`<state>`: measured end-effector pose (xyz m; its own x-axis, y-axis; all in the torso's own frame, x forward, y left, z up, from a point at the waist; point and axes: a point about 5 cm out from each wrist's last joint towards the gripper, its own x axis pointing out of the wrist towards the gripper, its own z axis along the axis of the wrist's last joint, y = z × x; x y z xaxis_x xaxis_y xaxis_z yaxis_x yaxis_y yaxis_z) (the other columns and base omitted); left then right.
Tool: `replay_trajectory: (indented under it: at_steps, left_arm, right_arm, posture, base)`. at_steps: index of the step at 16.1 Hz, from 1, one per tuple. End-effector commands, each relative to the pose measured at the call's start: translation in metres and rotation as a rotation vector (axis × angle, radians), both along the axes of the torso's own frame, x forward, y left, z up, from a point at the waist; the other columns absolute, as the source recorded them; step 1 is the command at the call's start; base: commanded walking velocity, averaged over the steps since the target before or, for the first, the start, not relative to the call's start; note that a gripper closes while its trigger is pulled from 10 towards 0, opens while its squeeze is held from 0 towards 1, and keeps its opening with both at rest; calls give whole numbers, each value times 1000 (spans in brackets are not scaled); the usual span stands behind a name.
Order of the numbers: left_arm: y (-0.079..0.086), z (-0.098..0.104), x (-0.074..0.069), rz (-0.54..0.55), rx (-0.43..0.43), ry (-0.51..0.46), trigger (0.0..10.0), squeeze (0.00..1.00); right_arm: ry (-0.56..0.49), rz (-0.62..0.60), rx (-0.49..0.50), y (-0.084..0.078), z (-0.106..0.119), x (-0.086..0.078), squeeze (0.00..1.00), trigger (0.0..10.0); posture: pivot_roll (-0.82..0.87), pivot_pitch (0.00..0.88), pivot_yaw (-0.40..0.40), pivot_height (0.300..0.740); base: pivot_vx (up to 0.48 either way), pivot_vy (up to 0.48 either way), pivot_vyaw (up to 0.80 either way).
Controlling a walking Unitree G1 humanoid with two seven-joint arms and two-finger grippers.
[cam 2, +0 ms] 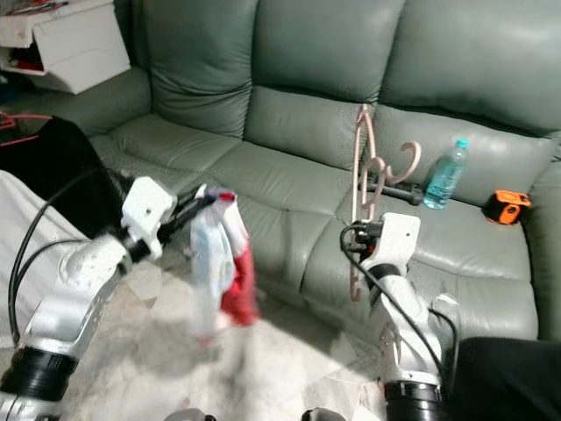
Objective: Hang hanger
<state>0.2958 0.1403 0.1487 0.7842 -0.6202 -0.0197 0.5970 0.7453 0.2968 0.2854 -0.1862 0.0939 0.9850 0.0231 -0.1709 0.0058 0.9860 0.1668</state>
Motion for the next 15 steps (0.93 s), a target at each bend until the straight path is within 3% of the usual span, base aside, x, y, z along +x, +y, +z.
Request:
replay_trajectory:
  at_steps: [1, 4, 7, 15]
  left_arm:
    - [2, 5, 1, -9, -2, -20, 10000, 0]
    - [-11, 9, 3, -44, -33, -17, 10000, 0]
    - [-21, 4, -4, -76, -29, -15, 10000, 0]
    - [-24, 2, -12, -112, 11, -39, 10000, 0]
  right_arm:
    - [-19, 16, 0, 6, 3, -1, 0, 10000]
    - [-28, 8, 3, 10, 3, -3, 0, 10000]
    - [-26, 9, 5, 10, 2, -4, 0, 10000]
    - [-31, 30, -8, 12, 5, 4, 0, 10000]
  posture:
    - [-9, 35, 57, 740]
    - [-22, 49, 84, 740]
    - [-18, 55, 66, 740]
    - [-8, 59, 48, 740]
  base:
    - [0, 480, 0]
    - [0, 480, 0]
    - [0, 480, 0]
    - [0, 60, 0]
